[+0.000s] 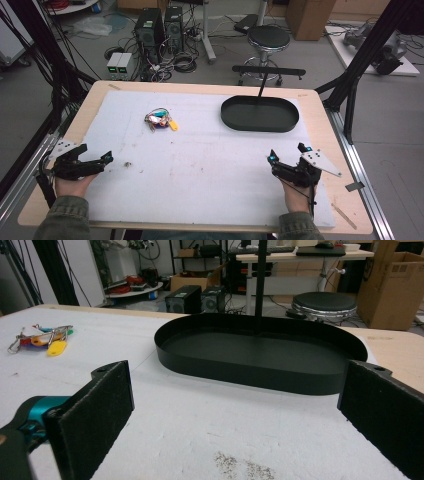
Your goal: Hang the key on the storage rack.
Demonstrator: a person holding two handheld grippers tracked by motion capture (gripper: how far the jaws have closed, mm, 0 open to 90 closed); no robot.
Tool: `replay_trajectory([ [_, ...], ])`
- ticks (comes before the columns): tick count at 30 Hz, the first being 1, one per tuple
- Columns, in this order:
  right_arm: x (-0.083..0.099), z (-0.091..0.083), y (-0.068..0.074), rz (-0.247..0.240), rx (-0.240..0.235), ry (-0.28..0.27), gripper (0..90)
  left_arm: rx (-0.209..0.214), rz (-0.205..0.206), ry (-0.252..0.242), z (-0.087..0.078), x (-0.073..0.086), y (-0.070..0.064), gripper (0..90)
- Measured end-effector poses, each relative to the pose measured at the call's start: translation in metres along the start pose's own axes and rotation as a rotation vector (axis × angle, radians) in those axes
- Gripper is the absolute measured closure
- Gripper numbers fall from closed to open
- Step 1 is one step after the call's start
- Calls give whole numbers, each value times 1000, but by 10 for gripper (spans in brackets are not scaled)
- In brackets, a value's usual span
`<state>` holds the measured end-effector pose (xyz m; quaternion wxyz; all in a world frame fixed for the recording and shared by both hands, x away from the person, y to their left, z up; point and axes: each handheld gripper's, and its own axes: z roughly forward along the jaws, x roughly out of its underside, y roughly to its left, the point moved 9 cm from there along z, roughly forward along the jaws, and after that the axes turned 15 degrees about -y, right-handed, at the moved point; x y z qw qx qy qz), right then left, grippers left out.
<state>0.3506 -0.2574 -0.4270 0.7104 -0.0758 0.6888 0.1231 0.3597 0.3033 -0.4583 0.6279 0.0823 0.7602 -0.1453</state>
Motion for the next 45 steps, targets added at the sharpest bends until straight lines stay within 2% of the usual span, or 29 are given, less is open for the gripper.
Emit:
replay_trajectory([
  [16, 0, -1, -3, 10, 10, -3, 5, 3, -11, -6, 0, -1, 0, 17],
  [21, 2, 0, -1, 2, 12, 9, 5, 4, -2, -10, 3, -5, 0, 17],
  [23, 2, 0, 0, -15, 13, 5, 5, 6, -2, -9, 5, -6, 1, 17],
  [27, 1, 0, -2, -9, 20, 6, 5, -7, 2, -8, 7, -9, 6, 17],
  [31, 2, 0, -1, -8, 19, 11, 5, -15, -20, -27, 9, -15, 12, 17],
  [33, 2, 0, -1, -11, 16, 11, 5, -14, -18, -18, 11, -16, 14, 17],
  [40, 2, 0, -2, -9, 25, 6, 5, 14, 8, -1, 22, -18, 6, 17],
  [45, 1, 0, -3, -5, 24, 5, 5, 31, 1, -9, 32, -23, -1, 17],
])
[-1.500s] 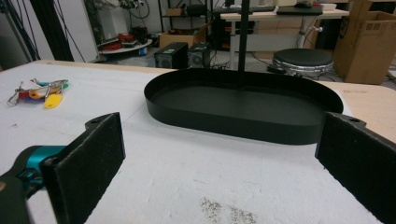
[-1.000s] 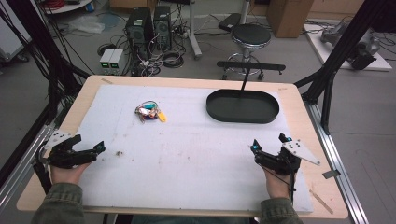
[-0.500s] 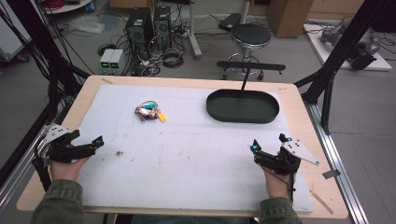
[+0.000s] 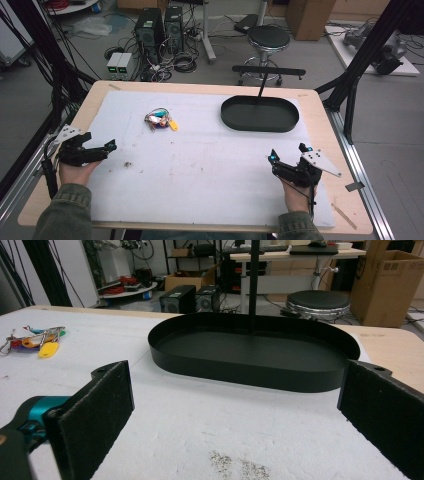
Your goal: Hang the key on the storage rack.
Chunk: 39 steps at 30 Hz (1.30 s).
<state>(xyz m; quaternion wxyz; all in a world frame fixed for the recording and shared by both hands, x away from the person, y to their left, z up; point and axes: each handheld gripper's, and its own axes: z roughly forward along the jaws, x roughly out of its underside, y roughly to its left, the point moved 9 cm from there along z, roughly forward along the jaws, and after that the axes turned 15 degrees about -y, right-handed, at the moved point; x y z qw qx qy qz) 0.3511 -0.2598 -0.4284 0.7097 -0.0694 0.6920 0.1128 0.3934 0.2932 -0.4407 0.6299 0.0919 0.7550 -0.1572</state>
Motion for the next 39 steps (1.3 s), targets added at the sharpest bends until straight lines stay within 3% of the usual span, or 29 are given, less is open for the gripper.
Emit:
replay_trajectory([
  [17, 0, 0, 0, 17, -5, -1, 5, 86, 54, 63, 44, -19, -26, 17],
  [26, 0, 1, 0, 18, -15, 2, 5, 94, 28, 96, 64, -10, -24, 17],
  [28, 1, 1, 1, 20, -16, 2, 5, 96, 39, 114, 70, -9, -26, 17],
  [36, 1, 2, 0, 25, -20, 5, 5, 122, 57, 101, 87, -24, -36, 17],
  [39, 0, 1, 2, 43, -27, 1, 5, 139, 45, 104, 94, -27, -39, 17],
])
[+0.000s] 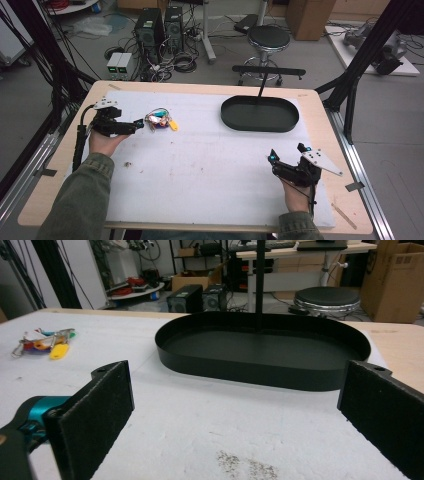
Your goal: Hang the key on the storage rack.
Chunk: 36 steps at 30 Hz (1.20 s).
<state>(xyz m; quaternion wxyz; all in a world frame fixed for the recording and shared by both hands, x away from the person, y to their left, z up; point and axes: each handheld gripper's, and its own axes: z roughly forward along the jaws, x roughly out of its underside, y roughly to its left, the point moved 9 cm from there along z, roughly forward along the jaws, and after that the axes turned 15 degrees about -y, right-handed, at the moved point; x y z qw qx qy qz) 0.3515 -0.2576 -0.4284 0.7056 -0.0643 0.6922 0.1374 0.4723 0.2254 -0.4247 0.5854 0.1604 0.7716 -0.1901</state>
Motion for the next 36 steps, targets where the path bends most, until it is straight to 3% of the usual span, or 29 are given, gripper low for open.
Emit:
replay_trajectory([
  [5, -1, 0, -1, -2, -1, -5, 5, 41, 1, 28, 16, -1, -6, 17],
  [9, 0, 0, 0, -15, -6, 2, 5, 72, 30, 59, 29, 1, -13, 17],
  [12, -1, 0, 1, -26, -2, 0, 5, 70, 30, 93, 37, 4, -9, 17],
  [18, -1, -1, -1, -25, 3, -2, 5, 77, -11, 155, 51, 13, 1, 26],
  [23, -2, -1, -1, -33, -3, -5, 5, 71, -45, 172, 60, 22, 8, 26],
  [30, -1, 0, 0, -36, -6, -1, 5, 56, -42, 177, 69, 31, 15, 65],
  [32, 0, 0, 1, -37, -7, 5, 5, 50, -12, 209, 72, 33, 16, 71],
  [36, 0, 1, 1, -43, -9, 2, 5, 45, -20, 218, 79, 32, 18, 90],
])
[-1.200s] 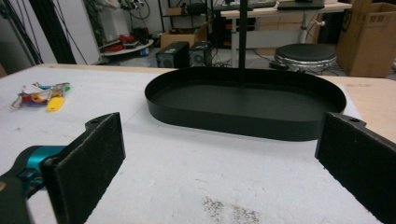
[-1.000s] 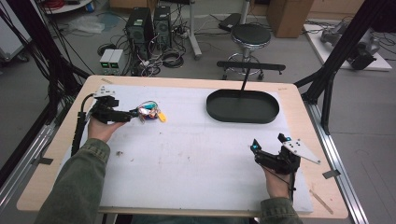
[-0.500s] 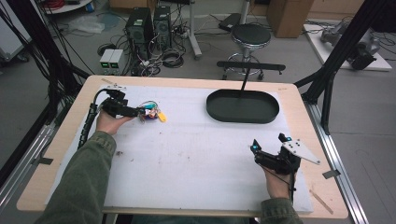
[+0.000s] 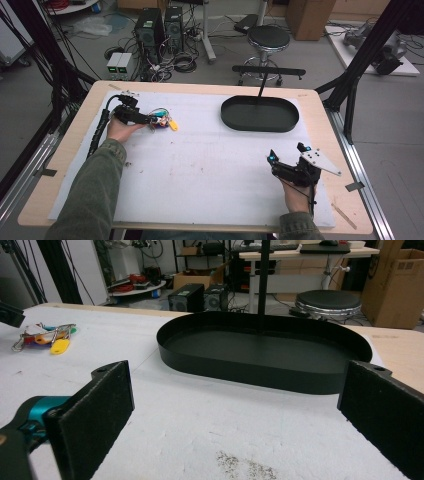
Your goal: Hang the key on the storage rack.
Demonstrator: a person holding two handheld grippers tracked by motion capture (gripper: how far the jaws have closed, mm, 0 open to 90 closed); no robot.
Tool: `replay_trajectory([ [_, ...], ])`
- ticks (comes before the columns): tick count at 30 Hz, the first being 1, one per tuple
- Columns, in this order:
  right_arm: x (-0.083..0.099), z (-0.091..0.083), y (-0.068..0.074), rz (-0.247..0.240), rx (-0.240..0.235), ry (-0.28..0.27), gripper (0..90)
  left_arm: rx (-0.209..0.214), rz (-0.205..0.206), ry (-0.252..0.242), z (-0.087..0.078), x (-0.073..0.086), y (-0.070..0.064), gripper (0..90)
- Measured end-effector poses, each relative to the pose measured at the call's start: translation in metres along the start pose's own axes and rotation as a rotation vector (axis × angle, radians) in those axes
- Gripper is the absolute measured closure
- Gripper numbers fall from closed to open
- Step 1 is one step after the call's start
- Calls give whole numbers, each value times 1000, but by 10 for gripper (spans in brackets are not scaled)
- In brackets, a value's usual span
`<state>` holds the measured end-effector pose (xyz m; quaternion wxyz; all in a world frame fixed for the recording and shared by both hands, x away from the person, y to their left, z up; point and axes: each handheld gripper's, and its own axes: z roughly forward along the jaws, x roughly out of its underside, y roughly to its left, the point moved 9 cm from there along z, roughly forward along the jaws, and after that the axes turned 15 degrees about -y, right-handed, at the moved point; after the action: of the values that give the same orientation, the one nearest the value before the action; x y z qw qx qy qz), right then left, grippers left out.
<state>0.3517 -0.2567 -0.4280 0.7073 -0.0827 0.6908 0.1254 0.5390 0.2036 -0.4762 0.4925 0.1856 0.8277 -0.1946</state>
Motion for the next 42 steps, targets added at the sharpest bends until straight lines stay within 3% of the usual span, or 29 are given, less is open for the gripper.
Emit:
replay_trajectory([
  [4, 1, -1, 0, 0, 0, 7, 5, 1, 28, 23, 6, -2, -2, 147],
  [13, 0, -3, -2, -5, 2, 5, 5, -16, 6, 45, 9, 1, 6, 279],
  [16, 1, -3, -2, -6, 5, 8, 5, -3, 8, 53, 8, 2, 5, 370],
  [23, 2, -3, -2, -8, 10, 17, 5, 47, -12, 63, 12, 5, -2, 473],
  [29, 1, -4, -2, -8, 10, 14, 5, 55, -23, 97, 13, 11, -5, 512],
  [33, 1, -4, -2, -7, 11, 13, 5, 64, -25, 76, 10, 7, -6, 702],
  [35, 1, -3, -2, -8, 11, 13, 5, 73, -40, 74, 11, 6, -6, 709],
  [39, 1, -3, -2, -7, 11, 13, 5, 119, -118, 43, 9, 4, -6, 769],
  [42, 1, -3, -2, -9, 12, 15, 5, 113, -89, 26, 8, 0, -9, 816],
])
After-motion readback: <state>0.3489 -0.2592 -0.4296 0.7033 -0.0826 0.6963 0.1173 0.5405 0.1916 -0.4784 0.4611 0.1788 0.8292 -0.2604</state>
